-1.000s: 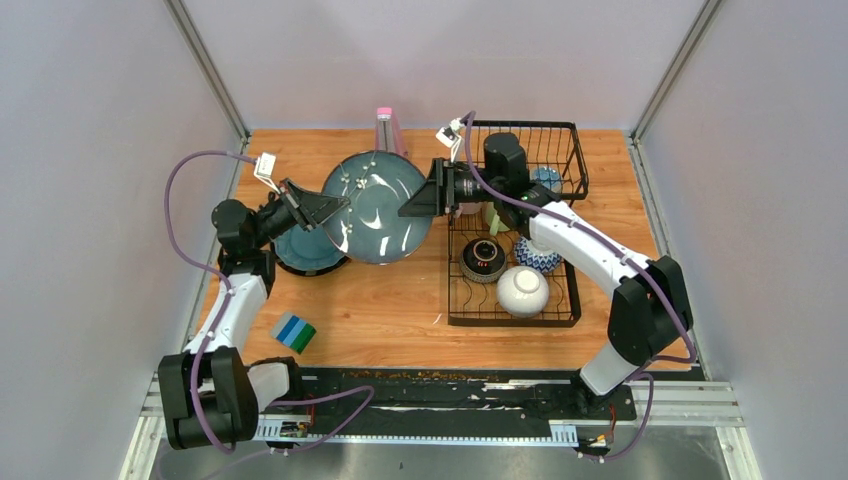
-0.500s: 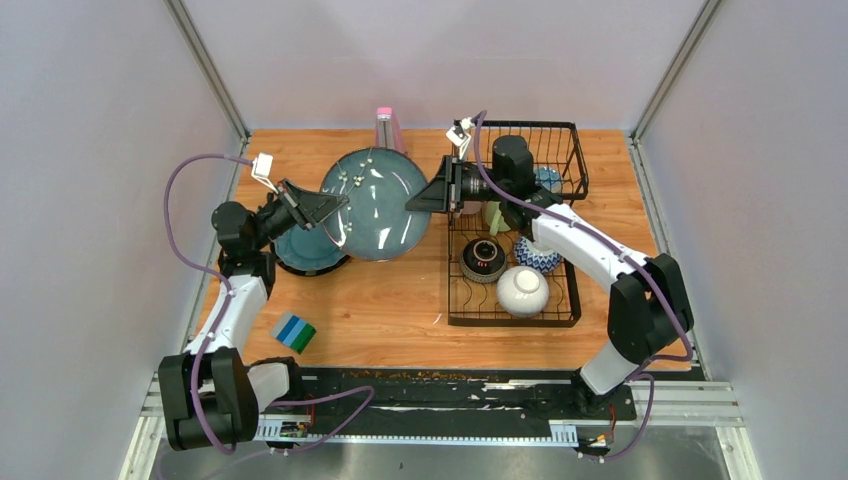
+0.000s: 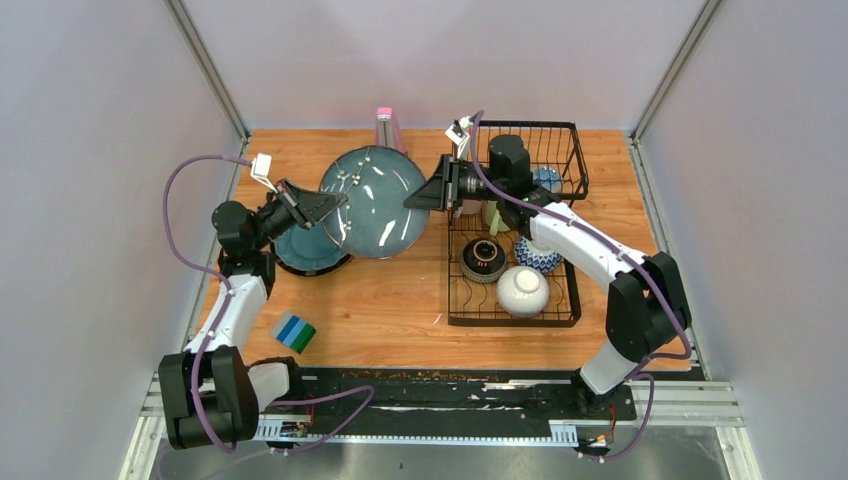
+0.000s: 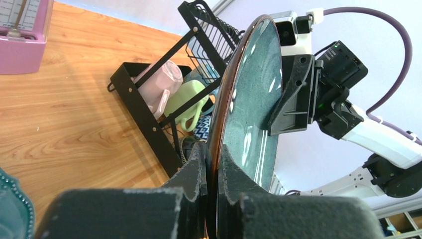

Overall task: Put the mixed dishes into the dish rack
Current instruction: Pick up the plate at the center of the board, then insert the plate into the dish rack.

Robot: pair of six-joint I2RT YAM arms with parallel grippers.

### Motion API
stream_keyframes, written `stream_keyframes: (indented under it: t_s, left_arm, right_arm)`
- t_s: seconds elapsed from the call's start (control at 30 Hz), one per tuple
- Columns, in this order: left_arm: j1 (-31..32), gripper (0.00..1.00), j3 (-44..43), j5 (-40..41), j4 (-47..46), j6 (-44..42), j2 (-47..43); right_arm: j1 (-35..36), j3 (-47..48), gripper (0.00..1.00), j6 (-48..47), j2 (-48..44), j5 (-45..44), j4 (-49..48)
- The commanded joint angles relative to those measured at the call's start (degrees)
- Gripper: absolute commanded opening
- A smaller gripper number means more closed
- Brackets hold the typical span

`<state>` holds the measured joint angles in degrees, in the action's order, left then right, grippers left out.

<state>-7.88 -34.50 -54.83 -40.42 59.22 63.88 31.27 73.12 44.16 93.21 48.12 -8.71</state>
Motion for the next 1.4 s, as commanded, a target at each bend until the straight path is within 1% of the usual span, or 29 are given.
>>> stream_keyframes:
  t_s: [0.0, 0.03, 0.13, 0.17, 0.3, 0.4, 0.43, 0.5, 0.53, 0.63, 0.67, 0.7, 0.73, 0.83, 0.87, 0.93, 1.0, 1.07, 1.23, 1.37]
  left_arm:
    - [-0.6, 0.03, -0.8, 4.0, -3.5, -1.8, -0.1]
    - [-0.6, 0.09, -0.8, 3.9, -3.5, -1.8, -0.1]
    - [-0.6, 0.21, -0.9, 3.5, -3.6, -1.9, 0.3]
    - [-0.6, 0.29, -0.9, 3.4, -3.6, -1.9, 0.5]
    - [-0.6, 0.37, -0.4, 3.0, -3.7, -1.8, 0.8]
    - [-0.6, 0.4, -0.1, 3.0, -3.7, -1.8, 1.1]
    - [-0.6, 0.47, 0.0, 3.1, -3.5, -1.9, 1.2]
    - [-0.6, 0.55, -0.1, 3.3, -2.5, -2.3, 1.3]
    - [-0.6, 0.56, -0.3, 3.4, -1.9, -3.0, 1.2]
    - [-0.6, 0.64, -1.4, 4.0, 3.2, -6.4, 1.0]
    - [-0.6, 0.7, -1.7, 4.4, 5.0, -7.5, 0.7]
    - [-0.6, 0.73, -2.1, 5.2, 8.4, -9.8, 0.5]
    - [-0.6, 0.76, -2.3, 5.6, 9.7, -10.7, 0.1]
    - [-0.6, 0.82, -2.6, 8.2, 14.6, -13.9, -1.0]
    - [-0.6, 0.88, -2.8, 8.7, 15.7, -14.6, -1.7]
    - [-0.6, 0.93, -3.4, 10.6, 19.5, -16.8, -2.9]
    - [-0.6, 0.98, -4.1, 12.6, 23.6, -19.2, -4.5]
    - [-0.6, 1.0, -4.8, 14.9, 27.0, -21.2, -6.2]
    - [-0.6, 1.0, -7.0, 21.6, 34.7, -24.8, -9.8]
    - [-0.6, 1.0, -9.1, 26.1, 40.7, -27.0, -10.1]
  right_arm:
    - [0.8, 4.4, 0.0, 0.5, -5.0, -0.8, -1.9]
    - [0.8, 4.5, 0.0, 0.3, -5.2, -1.6, -1.1]
    - [0.8, 4.7, 0.0, -0.2, -5.6, -3.6, 0.5]
    - [0.9, 4.7, 0.0, -0.3, -5.6, -3.9, 0.9]
    - [1.2, 5.0, 0.0, -0.8, -5.9, -5.6, 1.8]
    - [1.4, 5.4, 0.0, -1.0, -6.2, -6.8, 2.7]
    - [1.5, 5.6, 0.0, -1.2, -6.3, -7.6, 3.2]
    - [1.6, 5.6, 0.0, -1.9, -6.9, -9.4, 4.1]
    - [1.6, 5.7, 0.0, -2.4, -7.2, -10.4, 4.7]
    - [1.6, 6.3, 0.0, -4.1, -8.2, -13.5, 7.1]
    - [1.6, 6.4, 0.0, -4.6, -8.7, -14.1, 7.7]
    - [1.6, 6.5, 0.0, -5.0, -9.0, -14.7, 8.2]
    - [1.6, 6.6, 0.0, -5.4, -9.3, -15.2, 8.5]
    - [1.7, 6.6, 0.0, -6.7, -10.4, -16.9, 10.9]
    - [1.7, 6.6, 0.0, -7.0, -10.8, -17.6, 11.4]
    - [1.7, 6.5, 0.0, -7.8, -11.8, -19.0, 12.0]
    - [1.7, 6.7, 0.0, -8.5, -12.7, -20.4, 12.8]
    - [1.7, 6.9, 0.0, -9.2, -13.6, -21.5, 13.5]
    - [1.7, 7.7, 0.0, -10.7, -15.5, -24.2, 15.3]
    - [1.7, 9.3, 0.0, -13.1, -17.3, -28.0, 16.8]
